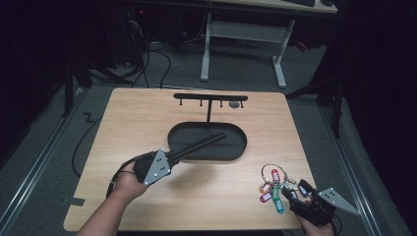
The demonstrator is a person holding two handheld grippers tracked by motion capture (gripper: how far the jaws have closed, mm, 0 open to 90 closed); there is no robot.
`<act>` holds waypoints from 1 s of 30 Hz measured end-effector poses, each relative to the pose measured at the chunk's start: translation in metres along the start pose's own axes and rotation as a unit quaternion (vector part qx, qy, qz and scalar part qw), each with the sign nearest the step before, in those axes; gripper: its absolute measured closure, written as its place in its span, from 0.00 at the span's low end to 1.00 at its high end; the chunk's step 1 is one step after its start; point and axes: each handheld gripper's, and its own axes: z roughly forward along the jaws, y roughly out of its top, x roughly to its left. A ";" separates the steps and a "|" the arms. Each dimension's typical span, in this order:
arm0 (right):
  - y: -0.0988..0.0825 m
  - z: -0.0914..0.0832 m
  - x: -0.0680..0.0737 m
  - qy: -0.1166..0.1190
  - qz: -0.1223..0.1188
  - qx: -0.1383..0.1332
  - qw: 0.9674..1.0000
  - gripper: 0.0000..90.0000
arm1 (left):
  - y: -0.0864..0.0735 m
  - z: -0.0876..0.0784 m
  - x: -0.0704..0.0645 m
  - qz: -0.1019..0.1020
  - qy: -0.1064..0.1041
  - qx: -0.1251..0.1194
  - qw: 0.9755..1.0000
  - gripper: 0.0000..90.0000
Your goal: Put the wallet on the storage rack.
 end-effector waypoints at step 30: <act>-0.007 -0.002 -0.008 -0.007 0.020 0.008 1.000 0.22 | -0.028 0.116 0.044 0.011 -0.043 -0.020 0.999 0.85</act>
